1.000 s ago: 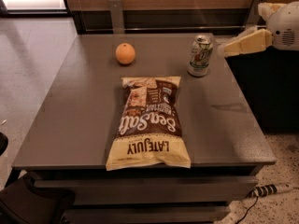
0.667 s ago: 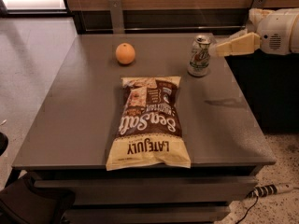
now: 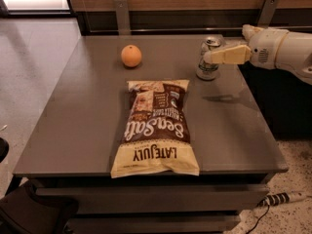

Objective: Pick 7up can

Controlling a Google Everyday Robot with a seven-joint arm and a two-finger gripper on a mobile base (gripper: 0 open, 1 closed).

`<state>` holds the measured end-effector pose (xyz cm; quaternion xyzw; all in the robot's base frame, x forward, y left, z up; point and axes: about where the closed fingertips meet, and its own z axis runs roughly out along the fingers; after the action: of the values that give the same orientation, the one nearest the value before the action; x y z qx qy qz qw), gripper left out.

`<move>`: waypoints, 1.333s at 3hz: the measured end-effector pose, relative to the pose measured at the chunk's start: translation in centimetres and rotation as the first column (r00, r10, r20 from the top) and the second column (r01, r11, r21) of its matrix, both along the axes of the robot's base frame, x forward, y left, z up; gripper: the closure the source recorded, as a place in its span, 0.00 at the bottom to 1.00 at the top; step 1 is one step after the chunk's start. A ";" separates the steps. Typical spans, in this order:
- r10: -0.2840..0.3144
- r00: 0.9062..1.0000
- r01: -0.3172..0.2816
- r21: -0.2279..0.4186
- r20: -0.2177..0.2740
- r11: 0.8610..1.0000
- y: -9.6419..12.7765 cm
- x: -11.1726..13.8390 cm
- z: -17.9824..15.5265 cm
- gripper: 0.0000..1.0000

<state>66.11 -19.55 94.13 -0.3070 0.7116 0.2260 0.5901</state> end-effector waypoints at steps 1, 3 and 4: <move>0.029 0.999 -0.030 0.047 0.013 0.998 2.0 1.1 -2.8 0.00; 0.046 0.998 -0.050 0.085 0.042 0.995 3.4 1.4 -4.3 0.24; 0.051 0.998 -0.054 0.085 0.042 0.995 3.7 1.5 -4.3 0.46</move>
Offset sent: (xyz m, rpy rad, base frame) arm 0.0171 0.0354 -0.0624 0.1300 -0.0684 0.0448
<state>67.56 -15.83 89.81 -0.3042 0.6811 0.2658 0.6106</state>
